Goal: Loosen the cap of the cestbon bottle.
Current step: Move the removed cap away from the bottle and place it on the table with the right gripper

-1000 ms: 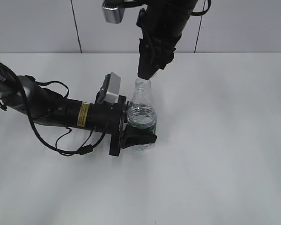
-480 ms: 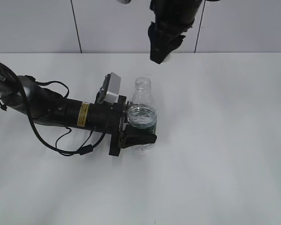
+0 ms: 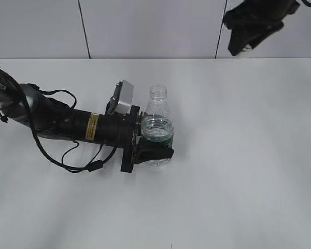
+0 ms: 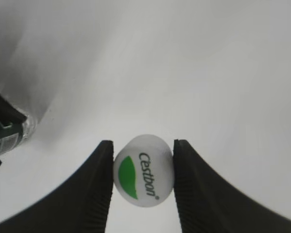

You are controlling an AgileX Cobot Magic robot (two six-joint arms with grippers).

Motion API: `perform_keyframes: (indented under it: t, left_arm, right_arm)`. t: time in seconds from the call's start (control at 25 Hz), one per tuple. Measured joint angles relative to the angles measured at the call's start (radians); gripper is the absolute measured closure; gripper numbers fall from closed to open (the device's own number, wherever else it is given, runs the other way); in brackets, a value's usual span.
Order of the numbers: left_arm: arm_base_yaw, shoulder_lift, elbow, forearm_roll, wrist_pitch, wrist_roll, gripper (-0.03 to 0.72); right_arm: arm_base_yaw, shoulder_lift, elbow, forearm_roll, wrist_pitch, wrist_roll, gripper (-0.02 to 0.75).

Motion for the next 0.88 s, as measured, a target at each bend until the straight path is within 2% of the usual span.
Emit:
perform_keyframes:
  t: [0.16, 0.36, 0.88]
  left_arm:
    - [0.0, 0.0, 0.0, -0.007, 0.002, 0.0, 0.281]
    - [0.0, 0.0, 0.0, -0.013, 0.004, 0.0, 0.281]
    - [0.0, 0.0, 0.0, -0.044, 0.016, 0.0, 0.281]
  right_arm:
    - [-0.093, 0.0, 0.089, 0.026, -0.048, 0.05, 0.451]
    - [-0.147, 0.002, 0.219, 0.036, -0.161, 0.08, 0.451]
    - [-0.158, 0.003, 0.524, 0.038, -0.437, 0.132, 0.451]
